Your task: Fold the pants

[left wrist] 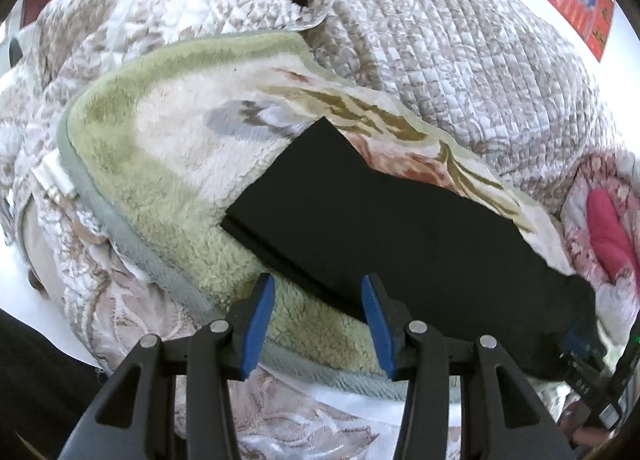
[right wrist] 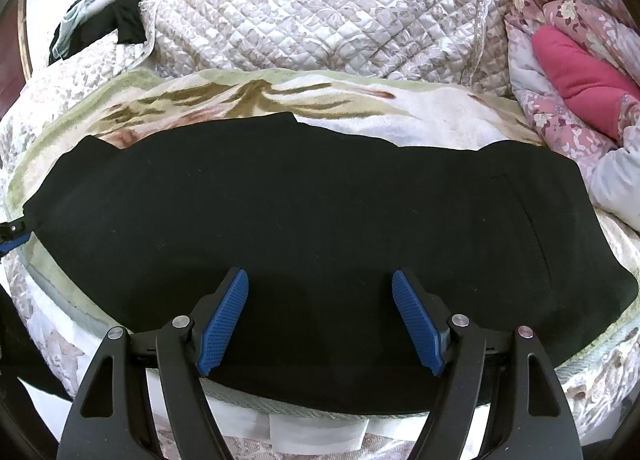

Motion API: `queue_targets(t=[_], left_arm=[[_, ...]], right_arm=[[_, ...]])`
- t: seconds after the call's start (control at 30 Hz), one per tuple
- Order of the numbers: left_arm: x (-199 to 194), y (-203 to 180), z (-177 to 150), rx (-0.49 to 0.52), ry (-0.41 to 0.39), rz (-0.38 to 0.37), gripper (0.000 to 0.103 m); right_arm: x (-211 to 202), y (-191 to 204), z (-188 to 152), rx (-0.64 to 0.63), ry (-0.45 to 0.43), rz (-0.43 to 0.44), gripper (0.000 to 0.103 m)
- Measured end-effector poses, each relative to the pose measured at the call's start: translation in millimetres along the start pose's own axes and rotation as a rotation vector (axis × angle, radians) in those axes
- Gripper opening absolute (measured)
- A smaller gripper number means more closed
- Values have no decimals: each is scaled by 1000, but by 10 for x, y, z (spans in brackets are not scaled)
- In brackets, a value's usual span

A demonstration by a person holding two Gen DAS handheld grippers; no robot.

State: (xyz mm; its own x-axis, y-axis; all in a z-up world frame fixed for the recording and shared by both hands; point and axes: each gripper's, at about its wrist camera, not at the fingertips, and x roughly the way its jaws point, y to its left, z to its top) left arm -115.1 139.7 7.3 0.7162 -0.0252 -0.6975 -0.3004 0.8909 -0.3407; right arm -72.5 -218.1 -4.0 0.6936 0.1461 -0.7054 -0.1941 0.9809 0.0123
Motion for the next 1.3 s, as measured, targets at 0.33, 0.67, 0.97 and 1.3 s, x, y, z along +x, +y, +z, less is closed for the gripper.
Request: queue_targets(t=[0.33, 0.67, 0.97, 1.3], left_arm=[[139, 39, 94, -31, -19, 9, 48], [173, -37, 181, 7, -16, 69, 11], [-17, -496, 411, 129, -58, -31, 8], [59, -1854, 315, 430, 12, -321, 8]], right_arm=[[1, -6, 21, 25, -4, 14, 75], [-115, 9, 44, 46, -40, 57, 75], [-223, -72, 79, 101, -71, 76, 75], [-334, -344, 116, 208, -102, 64, 74]])
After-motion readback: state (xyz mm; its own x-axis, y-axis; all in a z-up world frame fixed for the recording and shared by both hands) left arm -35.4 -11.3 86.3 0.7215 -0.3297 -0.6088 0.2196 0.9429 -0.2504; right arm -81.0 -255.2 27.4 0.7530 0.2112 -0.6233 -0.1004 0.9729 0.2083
